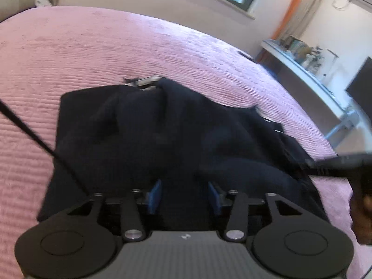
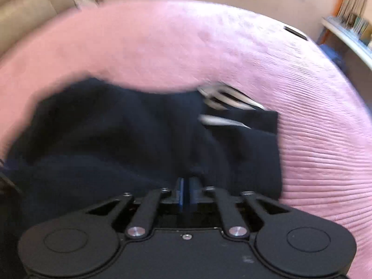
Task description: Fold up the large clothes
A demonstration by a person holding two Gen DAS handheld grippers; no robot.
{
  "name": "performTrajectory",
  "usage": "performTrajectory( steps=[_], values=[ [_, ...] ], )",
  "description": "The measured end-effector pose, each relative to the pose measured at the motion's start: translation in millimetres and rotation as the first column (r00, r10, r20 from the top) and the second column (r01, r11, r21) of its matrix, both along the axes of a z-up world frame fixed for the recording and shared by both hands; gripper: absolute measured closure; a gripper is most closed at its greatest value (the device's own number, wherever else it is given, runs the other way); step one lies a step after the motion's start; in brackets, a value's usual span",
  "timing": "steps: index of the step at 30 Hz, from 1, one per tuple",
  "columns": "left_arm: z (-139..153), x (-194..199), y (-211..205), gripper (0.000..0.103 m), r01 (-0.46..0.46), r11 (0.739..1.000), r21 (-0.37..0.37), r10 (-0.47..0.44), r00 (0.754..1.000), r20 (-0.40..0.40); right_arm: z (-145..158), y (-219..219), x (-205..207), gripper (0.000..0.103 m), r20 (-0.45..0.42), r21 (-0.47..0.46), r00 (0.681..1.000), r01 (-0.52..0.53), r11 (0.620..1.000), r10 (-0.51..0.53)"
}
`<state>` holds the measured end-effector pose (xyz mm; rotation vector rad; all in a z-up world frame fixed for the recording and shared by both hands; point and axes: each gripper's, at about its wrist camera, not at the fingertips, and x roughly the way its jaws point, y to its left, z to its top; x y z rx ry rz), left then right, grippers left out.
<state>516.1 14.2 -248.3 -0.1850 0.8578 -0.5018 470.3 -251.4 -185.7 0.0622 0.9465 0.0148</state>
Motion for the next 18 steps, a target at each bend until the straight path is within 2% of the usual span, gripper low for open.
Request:
performTrajectory(
  steps=[2,3,4,5,6,7,9,11,13,14,15,18],
  values=[
    [8,-12,-13,0.053,-0.002,1.0,0.023,0.001,1.0,0.03,10,12,-11,0.078,0.042,0.116,0.998,-0.057,0.992,0.052],
    [9,-16,-17,0.055,-0.008,1.0,0.025,0.007,0.999,0.041,10,23,-12,0.076,0.054,0.136,0.995,-0.092,0.986,0.085],
    [10,-18,-20,0.057,-0.017,1.0,0.026,0.016,0.999,0.039,7,39,-8,0.076,0.048,0.117,0.991,-0.129,0.985,0.124],
    [6,-16,-23,0.064,-0.02,1.0,0.023,0.019,1.0,0.008,1,48,-8,0.076,0.03,0.099,0.988,-0.154,0.983,0.152],
    [-2,-17,-26,0.078,-0.008,1.0,0.023,0.009,1.0,-0.026,-10,55,-10,0.076,0.001,0.093,0.983,-0.183,0.979,0.184],
    [-9,-22,-28,0.085,0.006,0.999,0.044,-0.003,0.999,-0.053,-23,54,-12,0.076,-0.037,0.088,0.978,-0.201,0.976,0.205],
    [-22,-36,-28,0.094,0.021,0.989,0.146,-0.007,0.996,-0.091,-48,50,-16,0.081,-0.134,0.051,0.966,-0.217,0.975,0.222],
    [-22,-48,-19,0.093,-0.006,0.992,0.125,0.018,0.995,-0.094,-56,37,-33,0.081,-0.125,0.052,0.964,-0.231,0.971,0.236],
    [-12,-64,-8,0.09,-0.03,0.996,0.089,0.038,0.996,-0.085,-47,28,-48,0.081,-0.13,0.061,0.962,-0.236,0.97,0.242],
    [-5,-75,-4,0.086,-0.048,0.996,0.08,0.053,0.997,-0.055,-43,22,-55,0.08,-0.134,0.085,0.963,-0.225,0.971,0.235],
    [1,-86,-1,0.073,-0.074,0.994,0.08,0.077,0.996,-0.042,-40,15,-60,0.079,-0.141,0.11,0.964,-0.209,0.972,0.224],
    [19,-117,1,0.065,-0.116,0.986,0.118,0.115,0.993,0.016,-25,-12,-83,0.075,-0.125,0.152,0.977,-0.155,0.976,0.175]
  ],
)
